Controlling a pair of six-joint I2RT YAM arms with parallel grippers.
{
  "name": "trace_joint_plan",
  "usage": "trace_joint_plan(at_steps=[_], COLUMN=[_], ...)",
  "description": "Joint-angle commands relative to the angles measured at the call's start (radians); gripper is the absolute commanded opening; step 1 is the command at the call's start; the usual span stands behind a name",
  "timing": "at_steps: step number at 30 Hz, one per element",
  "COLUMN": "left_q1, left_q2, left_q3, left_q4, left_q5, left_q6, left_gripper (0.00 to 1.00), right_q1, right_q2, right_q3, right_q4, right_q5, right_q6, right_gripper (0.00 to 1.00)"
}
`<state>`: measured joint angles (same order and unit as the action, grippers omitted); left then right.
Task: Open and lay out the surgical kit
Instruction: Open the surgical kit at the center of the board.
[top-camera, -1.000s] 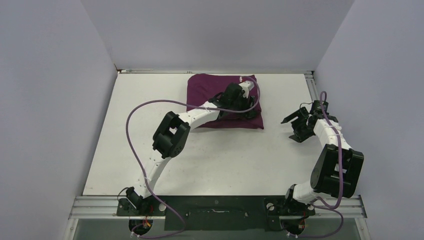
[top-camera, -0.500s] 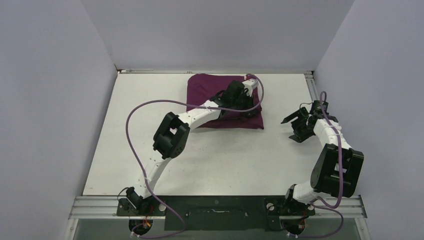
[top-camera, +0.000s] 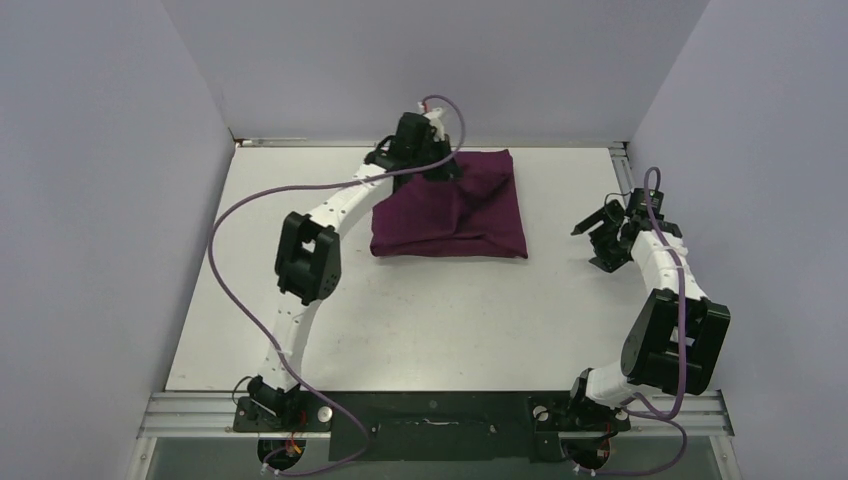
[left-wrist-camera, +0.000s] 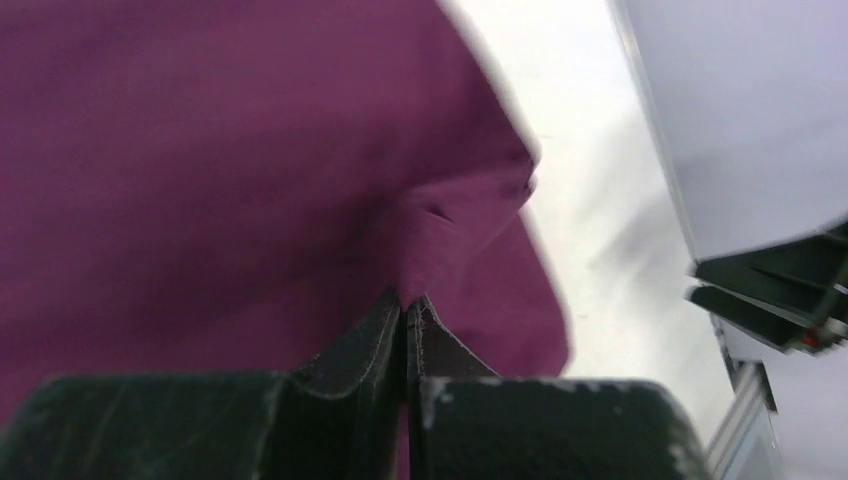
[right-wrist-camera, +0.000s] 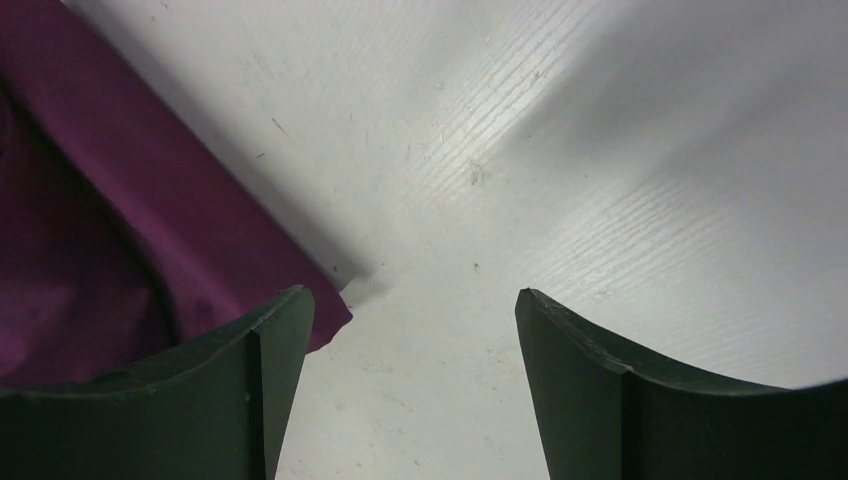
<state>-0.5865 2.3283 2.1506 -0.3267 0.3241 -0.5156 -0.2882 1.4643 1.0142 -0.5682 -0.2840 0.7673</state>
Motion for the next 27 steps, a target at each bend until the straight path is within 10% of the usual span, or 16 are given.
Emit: trace_joint_plan(at_steps=[1, 12, 18, 21, 27], left_q1=[0.189, 0.663, 0.796, 0.806, 0.77], left_q2=[-0.171, -0.473, -0.553, -0.567, -0.573], left_q3=[-0.121, -0.52, -0.638, -0.644, -0.618], left_q4=[-0.097, -0.108, -0.177, -0.199, -0.2], left_q5=[-0.064, -0.252, -0.652, -0.755, -0.717], left_q6=[0.004, 0.154, 0.156, 0.149, 0.143], left_gripper=[0.0, 0.0, 0.01, 0.42, 0.55], right_q1=[0.01, 0.022, 0.036, 0.049, 0.092], right_q2=[-0.02, 0.015, 0.038, 0.047, 0.058], right_q3=[0.055, 0.1, 0.122, 0.132, 0.149], right_q4=[0.02, 0.031, 0.033, 0.035, 0.045], right_q5=[0.072, 0.077, 0.072, 0.073, 0.064], right_q6=[-0.041, -0.05, -0.052, -0.058, -0.066], right_gripper=[0.71, 0.72, 0.72, 0.72, 0.72])
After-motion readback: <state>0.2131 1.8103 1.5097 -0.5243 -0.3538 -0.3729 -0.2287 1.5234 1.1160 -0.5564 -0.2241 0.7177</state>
